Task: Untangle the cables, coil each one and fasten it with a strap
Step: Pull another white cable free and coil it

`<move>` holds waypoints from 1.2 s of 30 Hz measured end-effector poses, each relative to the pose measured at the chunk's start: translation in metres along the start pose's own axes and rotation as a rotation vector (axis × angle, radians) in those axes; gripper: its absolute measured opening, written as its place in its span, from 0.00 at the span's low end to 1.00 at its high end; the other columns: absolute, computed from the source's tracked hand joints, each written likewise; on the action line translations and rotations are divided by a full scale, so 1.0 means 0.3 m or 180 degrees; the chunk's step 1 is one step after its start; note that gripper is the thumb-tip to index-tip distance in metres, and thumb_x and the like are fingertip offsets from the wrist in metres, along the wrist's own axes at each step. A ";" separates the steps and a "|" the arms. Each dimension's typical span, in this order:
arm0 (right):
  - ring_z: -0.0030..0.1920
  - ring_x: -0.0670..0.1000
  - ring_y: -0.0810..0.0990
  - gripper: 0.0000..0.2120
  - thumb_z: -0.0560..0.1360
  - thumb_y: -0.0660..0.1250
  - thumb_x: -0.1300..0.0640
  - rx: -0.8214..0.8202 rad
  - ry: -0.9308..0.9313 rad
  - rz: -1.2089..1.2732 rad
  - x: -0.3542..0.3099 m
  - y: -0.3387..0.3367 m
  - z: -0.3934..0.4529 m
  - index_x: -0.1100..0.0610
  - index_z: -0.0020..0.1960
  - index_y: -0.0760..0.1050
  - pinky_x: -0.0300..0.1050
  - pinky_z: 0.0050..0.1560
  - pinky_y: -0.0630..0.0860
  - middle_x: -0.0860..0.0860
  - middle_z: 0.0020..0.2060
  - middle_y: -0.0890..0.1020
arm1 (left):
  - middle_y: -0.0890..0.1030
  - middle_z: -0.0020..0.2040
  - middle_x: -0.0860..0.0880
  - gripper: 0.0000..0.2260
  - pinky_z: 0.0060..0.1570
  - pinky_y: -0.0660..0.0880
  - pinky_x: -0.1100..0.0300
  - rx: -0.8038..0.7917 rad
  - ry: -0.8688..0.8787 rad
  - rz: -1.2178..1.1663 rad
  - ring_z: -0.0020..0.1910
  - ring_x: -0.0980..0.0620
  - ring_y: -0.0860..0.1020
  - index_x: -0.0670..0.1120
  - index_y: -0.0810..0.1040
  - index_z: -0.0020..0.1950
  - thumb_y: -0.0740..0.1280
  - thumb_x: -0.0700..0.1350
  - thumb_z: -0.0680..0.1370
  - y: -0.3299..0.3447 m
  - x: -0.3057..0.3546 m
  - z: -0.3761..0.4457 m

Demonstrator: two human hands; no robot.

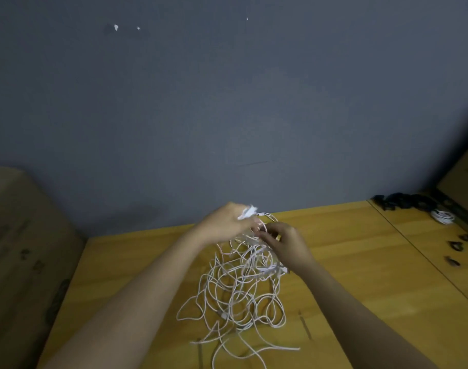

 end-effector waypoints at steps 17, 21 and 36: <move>0.49 0.57 0.80 0.14 0.82 0.56 0.50 -0.0159 -0.0053 -0.2023 0.131 0.018 -0.134 0.54 0.55 0.78 0.48 0.40 0.74 0.52 0.50 0.79 | 0.61 0.19 0.56 0.13 0.21 0.54 0.65 0.2225 -0.0745 -0.1985 0.18 0.58 0.57 0.48 0.78 0.36 0.62 0.44 0.80 -0.227 -0.178 -0.047; 0.53 0.57 0.80 0.13 0.81 0.55 0.54 -0.0764 0.0221 -0.2897 0.162 0.049 -0.124 0.55 0.57 0.77 0.48 0.46 0.75 0.53 0.55 0.77 | 0.62 0.19 0.56 0.13 0.21 0.55 0.65 0.2355 -0.0772 -0.2121 0.18 0.59 0.58 0.48 0.78 0.36 0.62 0.43 0.80 -0.219 -0.171 -0.051; 0.56 0.50 0.79 0.15 0.79 0.63 0.52 -0.0074 0.0123 0.0404 -0.157 -0.012 0.073 0.56 0.64 0.75 0.48 0.57 0.75 0.51 0.55 0.82 | 0.62 0.21 0.55 0.12 0.22 0.56 0.64 0.1578 0.0177 -0.1691 0.20 0.57 0.59 0.48 0.79 0.37 0.63 0.45 0.80 -0.247 0.114 -0.018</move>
Point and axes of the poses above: each hand's wrist, its own z-axis towards the middle knuckle, its own y-axis out of the palm, x = y × z, the point moved 9 cm from there along z, towards the middle knuckle
